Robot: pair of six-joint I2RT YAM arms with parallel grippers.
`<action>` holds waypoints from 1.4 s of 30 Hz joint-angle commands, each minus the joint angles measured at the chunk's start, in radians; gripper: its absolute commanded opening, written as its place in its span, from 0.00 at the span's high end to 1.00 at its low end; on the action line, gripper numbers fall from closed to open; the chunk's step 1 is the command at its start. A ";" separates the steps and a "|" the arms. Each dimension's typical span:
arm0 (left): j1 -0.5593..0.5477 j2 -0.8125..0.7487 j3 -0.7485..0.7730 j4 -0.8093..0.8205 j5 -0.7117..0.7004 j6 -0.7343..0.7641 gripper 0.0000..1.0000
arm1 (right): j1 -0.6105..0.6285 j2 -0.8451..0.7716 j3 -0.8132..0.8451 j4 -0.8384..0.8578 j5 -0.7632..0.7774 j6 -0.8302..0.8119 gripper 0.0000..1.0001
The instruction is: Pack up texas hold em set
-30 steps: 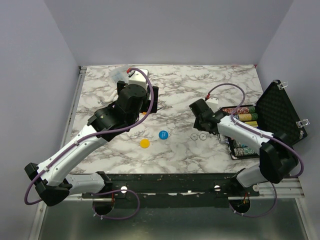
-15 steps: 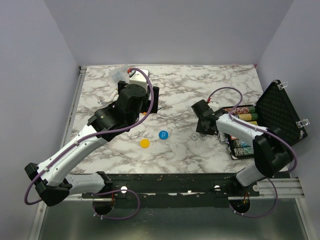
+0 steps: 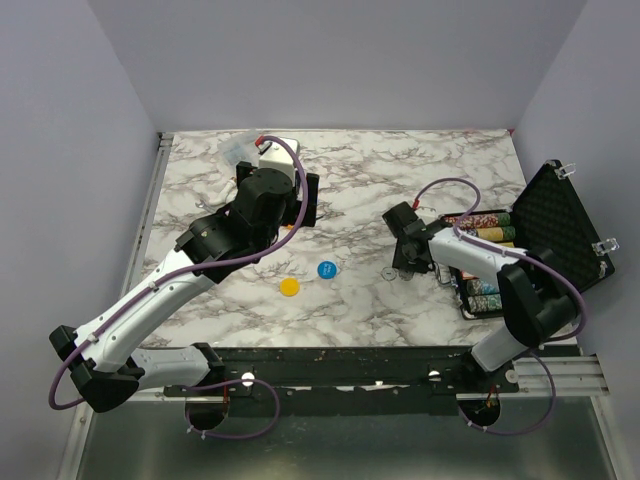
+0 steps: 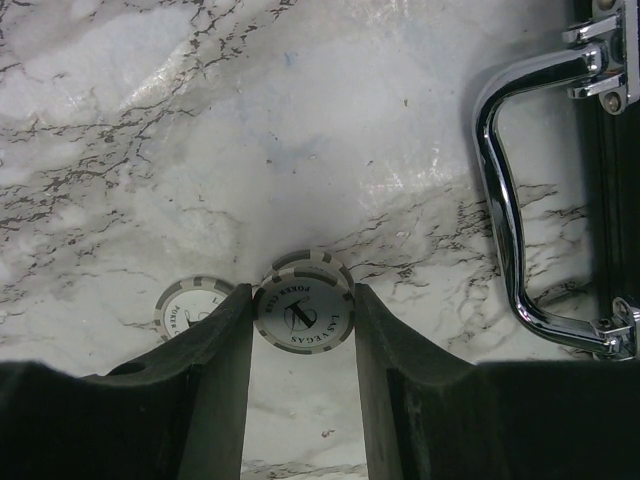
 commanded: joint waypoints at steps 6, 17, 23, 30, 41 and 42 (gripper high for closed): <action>-0.003 -0.005 -0.010 0.015 0.027 0.013 0.02 | -0.009 0.029 -0.011 0.017 -0.001 -0.011 0.71; -0.003 0.000 -0.007 0.012 0.034 0.013 0.02 | -0.010 0.016 0.020 -0.010 -0.016 -0.027 0.42; -0.003 0.004 -0.006 0.011 0.040 0.013 0.01 | -0.010 -0.009 0.106 -0.076 -0.027 -0.053 0.28; -0.003 0.005 -0.004 0.009 0.048 0.012 0.01 | -0.010 0.039 0.191 -0.087 -0.230 -0.268 0.20; -0.002 0.001 -0.006 0.011 0.052 0.015 0.02 | -0.009 0.261 0.389 -0.256 -0.366 -0.441 0.25; -0.003 0.000 -0.007 0.012 0.052 0.015 0.01 | -0.008 0.275 0.393 -0.263 -0.365 -0.441 0.25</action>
